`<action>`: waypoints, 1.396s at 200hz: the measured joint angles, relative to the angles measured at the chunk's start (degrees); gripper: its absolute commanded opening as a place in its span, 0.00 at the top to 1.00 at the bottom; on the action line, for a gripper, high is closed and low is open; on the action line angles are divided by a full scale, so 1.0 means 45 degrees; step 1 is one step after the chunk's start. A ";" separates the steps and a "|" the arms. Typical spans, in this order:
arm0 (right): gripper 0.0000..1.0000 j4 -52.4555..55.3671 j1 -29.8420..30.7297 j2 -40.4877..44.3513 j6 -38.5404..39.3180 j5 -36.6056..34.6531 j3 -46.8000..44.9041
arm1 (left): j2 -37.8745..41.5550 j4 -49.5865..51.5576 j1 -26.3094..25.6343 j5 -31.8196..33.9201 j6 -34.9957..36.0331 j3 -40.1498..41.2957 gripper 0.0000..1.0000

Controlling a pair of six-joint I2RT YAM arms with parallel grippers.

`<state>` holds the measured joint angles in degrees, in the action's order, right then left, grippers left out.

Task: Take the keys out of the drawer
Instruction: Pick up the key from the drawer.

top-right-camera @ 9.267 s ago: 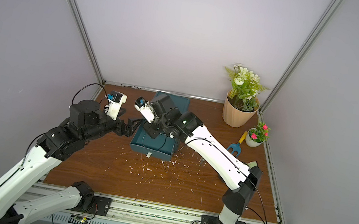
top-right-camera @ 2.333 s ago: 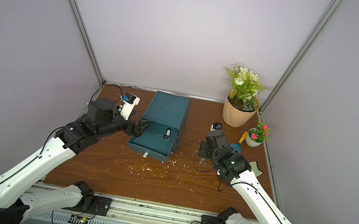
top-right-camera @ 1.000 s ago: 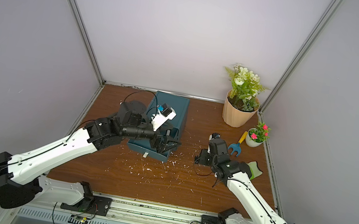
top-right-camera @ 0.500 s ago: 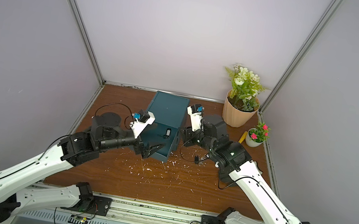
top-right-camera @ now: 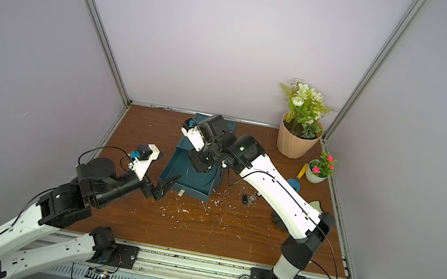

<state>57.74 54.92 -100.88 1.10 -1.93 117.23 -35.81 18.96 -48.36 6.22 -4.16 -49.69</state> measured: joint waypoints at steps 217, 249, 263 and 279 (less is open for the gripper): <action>0.72 0.3405 0.1277 -0.4085 0.0389 -0.5605 0.1375 | 0.2059 0.2569 0.0000 0.2016 0.0209 0.0097 0.01; 0.78 0.3347 0.1282 -0.4104 0.0087 -0.5557 0.1520 | 0.2016 0.2696 0.0000 0.2016 0.0214 -0.0102 0.01; 0.79 0.3269 0.1282 -0.4099 0.0024 -0.5576 0.1734 | 0.2016 0.2701 0.0000 0.1996 0.0219 -0.0117 0.01; 0.83 0.3128 0.1282 -0.4051 -0.0019 -0.5756 0.1802 | 0.2016 0.2686 0.0000 0.1870 0.0233 -0.0117 0.01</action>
<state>71.81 60.69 -119.11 1.02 -27.83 125.34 -26.74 31.05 -48.36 14.63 -3.11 -50.22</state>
